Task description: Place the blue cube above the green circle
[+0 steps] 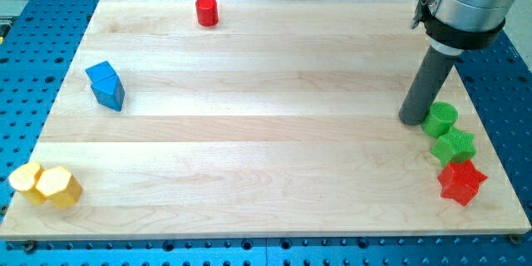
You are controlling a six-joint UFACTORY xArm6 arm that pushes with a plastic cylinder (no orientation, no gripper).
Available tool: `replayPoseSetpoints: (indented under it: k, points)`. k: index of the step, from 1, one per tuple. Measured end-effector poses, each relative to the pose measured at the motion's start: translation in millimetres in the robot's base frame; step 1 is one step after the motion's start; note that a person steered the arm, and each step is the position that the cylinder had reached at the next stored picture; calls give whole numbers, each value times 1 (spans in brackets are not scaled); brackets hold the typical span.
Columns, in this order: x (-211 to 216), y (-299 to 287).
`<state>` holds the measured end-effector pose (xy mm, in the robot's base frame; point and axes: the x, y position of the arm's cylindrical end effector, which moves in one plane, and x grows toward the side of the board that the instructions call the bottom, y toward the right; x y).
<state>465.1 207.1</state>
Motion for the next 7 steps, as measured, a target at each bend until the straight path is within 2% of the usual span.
replayPoseSetpoints:
  k: [2, 3, 4, 5, 6, 7]
  points:
    - [-2, -6]
    - [-2, -75]
    - [64, -231]
    - [62, -398]
    - [23, -496]
    - [-43, -487]
